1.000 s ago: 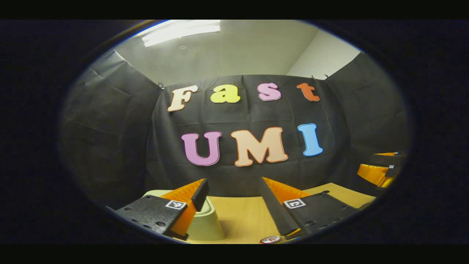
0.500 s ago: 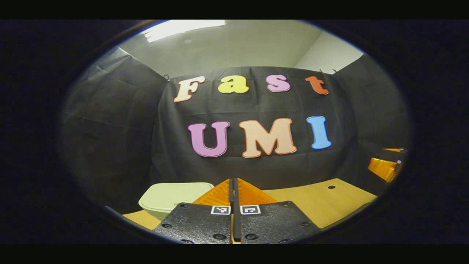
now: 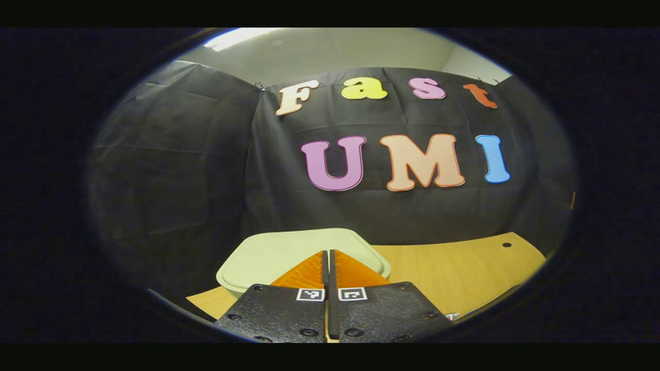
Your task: Press the lid of the desktop garbage bin to open it, pick up the crumpled paper on the desktop and throw it into the bin, then pick up the pop can on the desktop and drop it into the bin, and finally close the garbage bin lid.
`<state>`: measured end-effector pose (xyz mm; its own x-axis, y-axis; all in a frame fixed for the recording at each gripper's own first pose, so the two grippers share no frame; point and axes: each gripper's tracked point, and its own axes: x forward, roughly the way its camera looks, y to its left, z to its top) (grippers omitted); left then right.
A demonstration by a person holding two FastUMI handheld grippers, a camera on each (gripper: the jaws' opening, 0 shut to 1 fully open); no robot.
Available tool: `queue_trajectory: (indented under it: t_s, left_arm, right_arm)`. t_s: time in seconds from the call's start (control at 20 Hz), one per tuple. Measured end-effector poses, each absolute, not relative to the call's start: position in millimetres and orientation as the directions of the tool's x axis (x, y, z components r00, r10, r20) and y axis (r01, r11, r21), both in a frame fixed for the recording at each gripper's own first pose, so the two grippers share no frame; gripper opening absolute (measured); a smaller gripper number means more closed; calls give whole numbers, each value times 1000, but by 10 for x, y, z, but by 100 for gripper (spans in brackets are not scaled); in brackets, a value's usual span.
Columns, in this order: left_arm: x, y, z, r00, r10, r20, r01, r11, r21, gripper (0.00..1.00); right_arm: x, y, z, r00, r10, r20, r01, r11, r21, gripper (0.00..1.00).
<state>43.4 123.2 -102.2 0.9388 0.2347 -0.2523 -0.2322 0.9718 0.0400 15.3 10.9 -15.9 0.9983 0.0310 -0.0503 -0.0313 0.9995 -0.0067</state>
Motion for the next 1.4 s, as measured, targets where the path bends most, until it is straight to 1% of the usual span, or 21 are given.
queue_trajectory:
  t_s: [0.15,0.3,0.45,0.5,0.55,0.7,0.85,0.9,0.95,1.0,1.05,1.1,1.2,1.25,1.3,1.35,1.4]
  left_arm:
    - [445,1278,-1118,932,241,-271,-239,970,39,0]
    - [453,1272,-1164,934,247,-257,-240,969,58,0]
    - [435,1266,-1160,939,246,-239,-258,966,-18,0]
    - [423,1260,-1171,943,240,-232,-250,968,-13,0]
    - [396,1268,-1098,948,241,-207,-249,968,-14,0]
    - [352,1216,-881,964,217,-155,-218,976,9,0]
    - [346,1164,-496,980,194,-52,-192,981,29,2]
    - [341,1142,-406,982,187,-32,-186,982,34,14]
    - [337,1105,-340,984,177,-25,-176,984,36,21]
    - [298,1055,-311,986,165,-22,-165,986,32,34]
    - [258,1016,-257,987,158,-17,-157,987,29,44]
    - [214,987,-185,989,149,-6,-148,988,32,63]
    - [132,982,-100,987,163,11,-163,985,59,83]
    - [86,981,-50,986,167,21,-168,983,70,89]
    - [66,960,0,985,170,28,-171,983,71,99]
    - [40,953,26,985,172,31,-174,983,66,99]
    - [6,948,49,984,177,32,-178,982,63,94]
  right_arm:
    - [149,124,-203,998,28,-63,-29,1000,-12,98]
    - [153,169,-214,997,37,-73,-37,999,-3,98]
    - [190,233,-270,995,50,-88,-48,999,14,98]
    - [206,255,-293,994,56,-96,-54,998,20,100]
    - [213,284,-326,992,64,-105,-62,998,25,98]
    - [231,330,-510,984,87,-156,-86,996,10,98]
    - [245,400,-787,969,115,-217,-116,993,8,98]
    - [246,429,-884,962,128,-239,-129,992,10,98]
    - [231,470,-993,955,146,-259,-147,989,15,98]
    - [231,495,-1085,948,158,-276,-159,987,20,100]
    - [225,475,-1213,942,161,-295,-162,987,23,100]
    - [225,459,-1329,935,160,-317,-161,987,24,98]
    - [212,441,-1623,914,162,-371,-162,986,31,98]
    - [192,438,-1779,903,161,-398,-164,986,27,98]
    - [185,425,-1933,891,162,-425,-170,985,18,98]
    - [177,427,-2121,874,163,-458,-178,984,10,98]
    - [151,432,-2302,854,164,-494,-187,982,4,98]
